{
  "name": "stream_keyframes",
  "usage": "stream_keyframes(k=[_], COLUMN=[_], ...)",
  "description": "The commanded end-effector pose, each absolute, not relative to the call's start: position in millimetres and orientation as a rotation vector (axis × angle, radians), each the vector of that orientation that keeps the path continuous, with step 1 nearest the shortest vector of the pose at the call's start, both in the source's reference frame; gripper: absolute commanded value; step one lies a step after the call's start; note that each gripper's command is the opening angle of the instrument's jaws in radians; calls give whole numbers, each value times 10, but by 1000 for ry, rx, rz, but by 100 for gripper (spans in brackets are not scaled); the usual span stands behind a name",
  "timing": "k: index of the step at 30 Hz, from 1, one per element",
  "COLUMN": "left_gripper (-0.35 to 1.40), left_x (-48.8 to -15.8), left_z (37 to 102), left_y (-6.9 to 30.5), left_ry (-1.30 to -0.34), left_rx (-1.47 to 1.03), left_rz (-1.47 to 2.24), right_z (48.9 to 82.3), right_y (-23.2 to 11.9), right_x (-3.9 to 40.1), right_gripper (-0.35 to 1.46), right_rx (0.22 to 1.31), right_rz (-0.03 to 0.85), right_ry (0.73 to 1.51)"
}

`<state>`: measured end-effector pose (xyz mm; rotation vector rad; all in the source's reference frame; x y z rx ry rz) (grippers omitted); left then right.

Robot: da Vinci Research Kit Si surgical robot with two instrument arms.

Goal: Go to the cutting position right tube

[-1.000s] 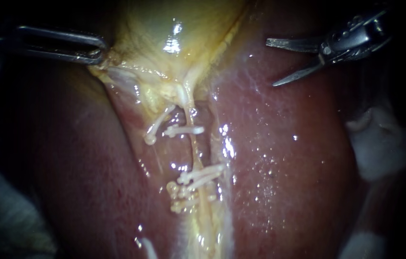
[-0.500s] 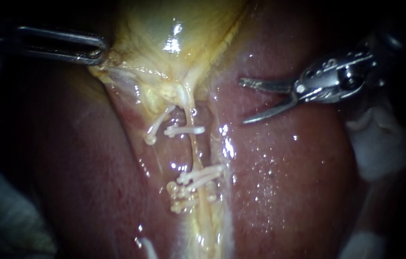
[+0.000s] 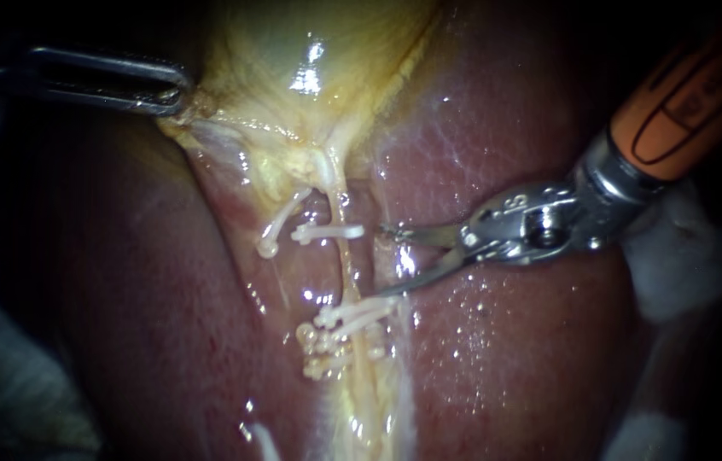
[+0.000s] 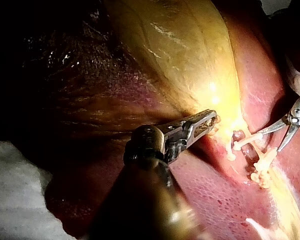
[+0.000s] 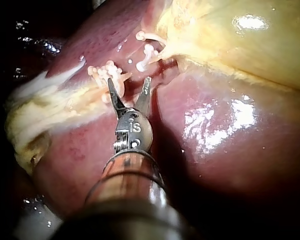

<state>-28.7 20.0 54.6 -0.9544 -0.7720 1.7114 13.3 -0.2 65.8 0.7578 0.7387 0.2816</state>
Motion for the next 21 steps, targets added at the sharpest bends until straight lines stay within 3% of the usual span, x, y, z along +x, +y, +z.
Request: stream_keyframes(k=[1, 11, 21], left_gripper=[-35, -35, -35], left_x=[-286, -286, -287], left_z=[546, 546, 546], left_y=[200, 200, 200], left_ry=[-772, -772, -772], left_rx=[-954, -954, -954], left_rz=[1712, 1712, 1712], right_z=[661, 682, 685], right_y=[-4, -17, -15], right_x=[137, 158, 186], right_gripper=[144, 144, 140], right_rx=[760, 801, 865], right_rz=[280, 279, 260], right_ry=[736, 715, 868])
